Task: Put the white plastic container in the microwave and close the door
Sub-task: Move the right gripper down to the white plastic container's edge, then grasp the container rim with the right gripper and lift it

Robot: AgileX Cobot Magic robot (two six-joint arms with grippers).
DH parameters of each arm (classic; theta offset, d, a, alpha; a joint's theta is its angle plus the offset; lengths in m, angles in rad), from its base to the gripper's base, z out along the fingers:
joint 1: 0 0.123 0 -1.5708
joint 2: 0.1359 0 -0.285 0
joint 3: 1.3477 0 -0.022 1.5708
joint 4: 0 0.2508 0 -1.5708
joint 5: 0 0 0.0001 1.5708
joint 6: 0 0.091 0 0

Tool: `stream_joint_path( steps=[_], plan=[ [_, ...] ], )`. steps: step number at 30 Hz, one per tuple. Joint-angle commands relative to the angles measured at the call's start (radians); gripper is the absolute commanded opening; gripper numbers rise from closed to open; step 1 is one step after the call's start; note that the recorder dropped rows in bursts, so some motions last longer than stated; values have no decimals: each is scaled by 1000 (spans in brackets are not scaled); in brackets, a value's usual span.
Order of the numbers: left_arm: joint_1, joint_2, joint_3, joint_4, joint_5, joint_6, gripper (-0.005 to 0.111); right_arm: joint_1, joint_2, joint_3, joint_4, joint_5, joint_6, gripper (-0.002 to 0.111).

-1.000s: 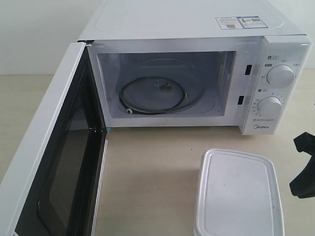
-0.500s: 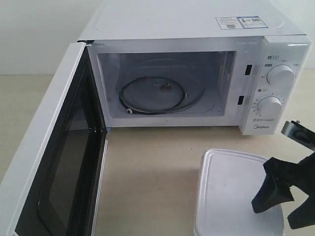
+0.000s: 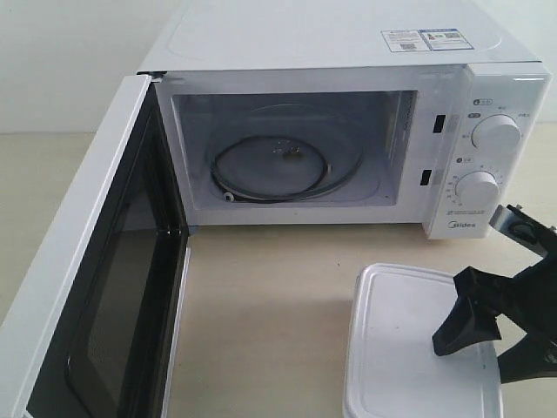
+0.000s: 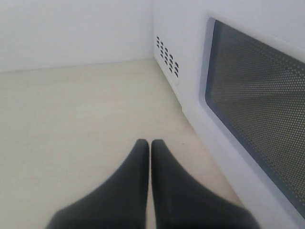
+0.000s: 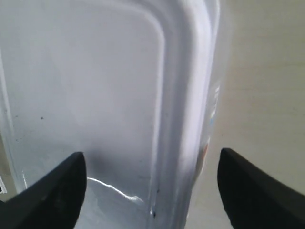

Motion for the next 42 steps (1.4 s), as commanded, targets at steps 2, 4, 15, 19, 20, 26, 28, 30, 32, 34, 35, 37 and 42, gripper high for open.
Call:
stream_joint_path(
  steps=[2, 4, 15, 19, 20, 26, 28, 30, 32, 34, 35, 37, 42],
  plan=[
    [3, -4, 4, 1, 1, -11, 4, 2, 12, -4, 10, -21, -10, 59],
    [3, -4, 4, 1, 1, -11, 4, 2, 12, -4, 12, -23, -13, 46],
    [3, -4, 4, 1, 1, -11, 4, 2, 12, -4, 6, -27, -77, -1],
    [3, -4, 4, 1, 1, -11, 4, 2, 12, -4, 6, -29, -80, 0],
    [3, -4, 4, 1, 1, -11, 4, 2, 9, -4, 10, -35, -84, 0],
    [3, -4, 4, 1, 1, -11, 4, 2, 7, -4, 16, -25, -82, 0],
    [3, -4, 4, 1, 1, -11, 4, 2, 7, -4, 16, -25, -82, 0],
    [3, -4, 4, 1, 1, -11, 4, 2, 7, -4, 22, -27, -82, 0],
    [3, -4, 4, 1, 1, -11, 4, 2, 7, -4, 24, -29, -82, 0],
    [3, -4, 4, 1, 1, -11, 4, 2, 7, -4, 29, -31, -85, 0],
    [3, -4, 4, 1, 1, -11, 4, 2, 7, -4, 36, -31, -88, 0],
    [3, -4, 4, 1, 1, -11, 4, 2, 7, -4, 56, -14, -107, 0],
    [3, -4, 4, 1, 1, -11, 4, 2, 7, -6, 102, 25, -145, 0]
  ],
)
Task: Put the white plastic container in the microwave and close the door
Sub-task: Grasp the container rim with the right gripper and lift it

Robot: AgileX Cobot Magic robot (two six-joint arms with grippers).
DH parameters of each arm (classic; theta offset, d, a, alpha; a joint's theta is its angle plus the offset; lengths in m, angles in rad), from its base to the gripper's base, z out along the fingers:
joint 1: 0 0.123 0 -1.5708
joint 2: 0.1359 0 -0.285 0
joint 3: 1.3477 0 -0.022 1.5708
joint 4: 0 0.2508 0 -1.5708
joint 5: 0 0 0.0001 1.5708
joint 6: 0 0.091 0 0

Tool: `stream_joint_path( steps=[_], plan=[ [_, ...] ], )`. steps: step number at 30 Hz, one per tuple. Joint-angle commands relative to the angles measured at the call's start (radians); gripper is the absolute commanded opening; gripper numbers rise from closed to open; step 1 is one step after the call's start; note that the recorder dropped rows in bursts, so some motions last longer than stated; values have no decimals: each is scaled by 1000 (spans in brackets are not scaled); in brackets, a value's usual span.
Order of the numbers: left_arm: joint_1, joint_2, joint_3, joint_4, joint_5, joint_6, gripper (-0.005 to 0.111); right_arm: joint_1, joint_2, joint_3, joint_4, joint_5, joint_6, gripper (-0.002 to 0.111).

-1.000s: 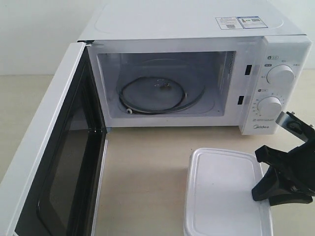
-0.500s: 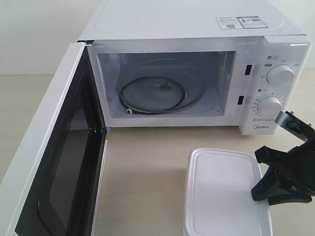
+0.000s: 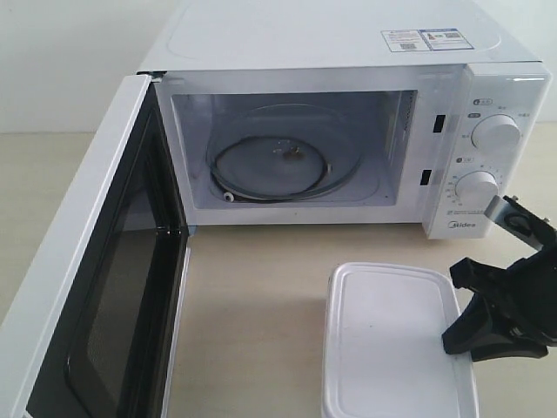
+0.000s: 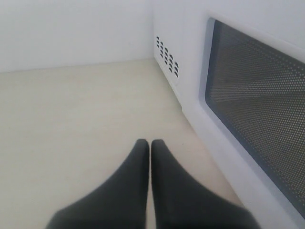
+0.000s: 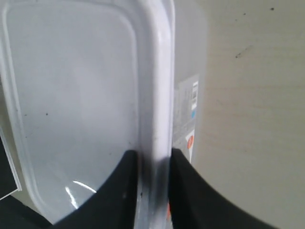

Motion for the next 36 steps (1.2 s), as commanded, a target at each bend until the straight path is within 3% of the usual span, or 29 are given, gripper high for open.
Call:
stream_joint_path(
  steps=[1, 10, 23, 36],
  plan=[
    [3, -4, 4, 1, 1, -11, 4, 2, 1, 0, 35, 19, -57, 0],
    [3, -4, 4, 1, 1, -11, 4, 2, -17, 0, 246, 122, -246, 0],
    [3, -4, 4, 1, 1, -11, 4, 9, -343, 2, 333, 124, -230, 0],
    [3, -4, 4, 1, 1, -11, 4, 219, -606, 180, 431, -5, -203, 0]
  ],
)
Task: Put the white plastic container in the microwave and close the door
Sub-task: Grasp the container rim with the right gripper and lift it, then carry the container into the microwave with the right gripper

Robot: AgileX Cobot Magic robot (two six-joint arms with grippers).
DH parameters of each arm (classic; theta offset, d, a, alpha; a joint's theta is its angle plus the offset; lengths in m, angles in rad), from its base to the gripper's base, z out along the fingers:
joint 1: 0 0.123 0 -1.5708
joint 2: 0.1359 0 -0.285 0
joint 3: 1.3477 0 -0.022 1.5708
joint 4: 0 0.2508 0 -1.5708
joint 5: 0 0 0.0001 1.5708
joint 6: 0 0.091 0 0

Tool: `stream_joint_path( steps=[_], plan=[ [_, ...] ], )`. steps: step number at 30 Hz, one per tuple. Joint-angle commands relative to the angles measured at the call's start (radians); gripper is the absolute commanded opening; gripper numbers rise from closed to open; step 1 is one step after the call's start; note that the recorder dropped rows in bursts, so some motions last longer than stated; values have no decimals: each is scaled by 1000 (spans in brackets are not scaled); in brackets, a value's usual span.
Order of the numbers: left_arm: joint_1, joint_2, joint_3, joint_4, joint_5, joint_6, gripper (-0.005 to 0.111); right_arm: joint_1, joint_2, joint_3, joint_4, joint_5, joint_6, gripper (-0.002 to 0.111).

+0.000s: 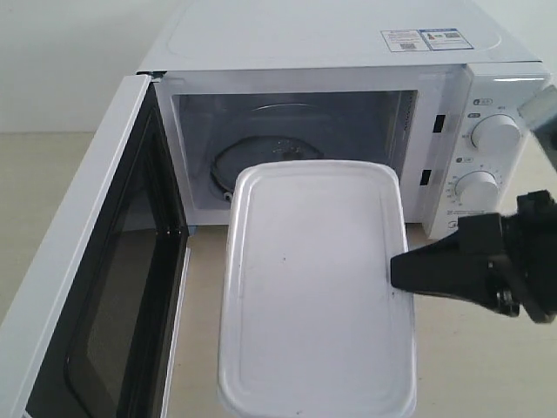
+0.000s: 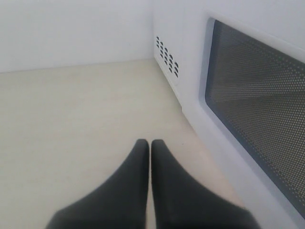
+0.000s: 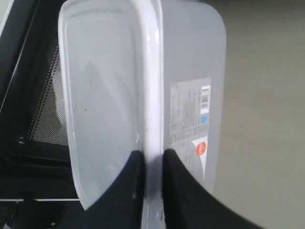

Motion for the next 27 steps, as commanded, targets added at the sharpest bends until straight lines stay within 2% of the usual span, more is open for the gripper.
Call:
stream_joint_path(
  steps=[1, 7, 9, 14, 16, 21, 24, 27],
  plan=[
    [3, -4, 4, 1, 1, -11, 4, 26, -63, 81, 45, -13, -4, 0],
    [3, -4, 4, 1, 1, -11, 4, 51, -69, 149, 71, -47, -7, 0],
    [3, -4, 4, 1, 1, -11, 4, 142, -69, 151, 83, -150, 44, 0],
    [3, -4, 4, 1, 1, -11, 4, 479, -67, 129, 21, -649, 376, 0],
    [3, -4, 4, 1, 1, -11, 4, 562, -67, 129, -17, -781, 482, 0],
    [3, -4, 4, 1, 1, -11, 4, 723, -63, 144, -362, -1046, 969, 0],
    [3, -4, 4, 1, 1, -11, 4, 745, -37, 166, -596, -1126, 1270, 0],
    [3, -4, 4, 1, 1, -11, 4, 745, 23, 180, -755, -1189, 1465, 0]
  ],
)
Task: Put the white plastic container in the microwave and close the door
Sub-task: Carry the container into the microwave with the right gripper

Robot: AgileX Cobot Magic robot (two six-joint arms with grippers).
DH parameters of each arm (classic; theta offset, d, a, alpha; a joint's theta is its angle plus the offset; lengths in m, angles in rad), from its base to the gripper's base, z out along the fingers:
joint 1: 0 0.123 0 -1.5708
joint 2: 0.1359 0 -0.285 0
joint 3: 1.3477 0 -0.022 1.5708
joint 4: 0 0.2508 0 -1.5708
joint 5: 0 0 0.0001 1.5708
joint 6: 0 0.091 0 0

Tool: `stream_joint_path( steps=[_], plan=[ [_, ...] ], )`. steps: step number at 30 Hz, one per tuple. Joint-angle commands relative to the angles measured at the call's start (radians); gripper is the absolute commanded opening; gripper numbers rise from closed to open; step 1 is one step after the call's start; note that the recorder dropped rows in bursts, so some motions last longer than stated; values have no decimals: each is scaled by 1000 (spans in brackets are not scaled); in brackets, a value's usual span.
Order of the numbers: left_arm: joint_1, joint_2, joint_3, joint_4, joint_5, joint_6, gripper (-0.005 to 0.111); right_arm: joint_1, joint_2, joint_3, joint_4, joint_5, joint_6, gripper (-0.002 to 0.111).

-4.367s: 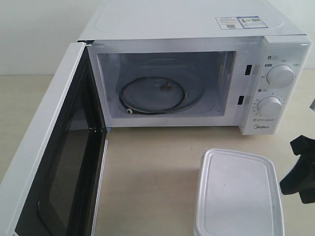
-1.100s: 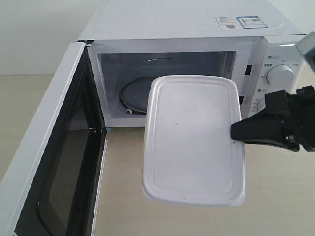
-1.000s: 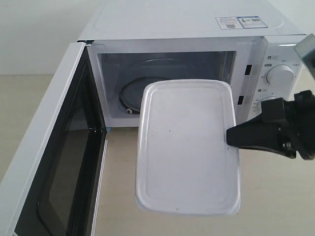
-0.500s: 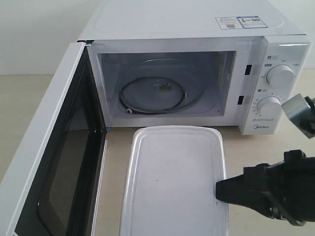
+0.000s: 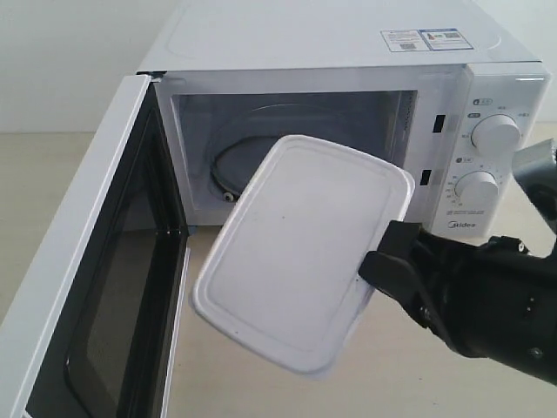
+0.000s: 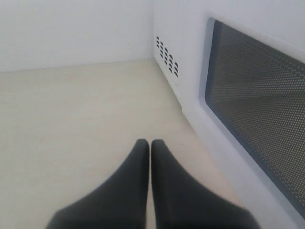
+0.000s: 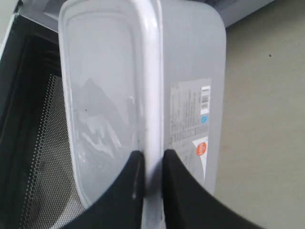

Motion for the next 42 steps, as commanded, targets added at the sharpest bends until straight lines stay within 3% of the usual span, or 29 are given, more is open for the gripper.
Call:
stream_joint_path(
  steps=[1, 7, 14, 30, 42],
  plan=[
    [3, -4, 4, 1, 1, -11, 4, 9, 89, 28, -248, -128, 322, 0],
    [3, -4, 4, 1, 1, -11, 4, 9, 272, 62, -387, -413, 607, 0],
    [3, -4, 4, 1, 1, -11, 4, 9, 479, 54, -293, -617, 688, 0],
    [3, -4, 4, 1, 1, -11, 4, 4, 680, -173, -106, -660, 629, 0],
    [3, -4, 4, 1, 1, -11, 4, -122, 776, -370, -127, -551, 611, 0]
  ],
)
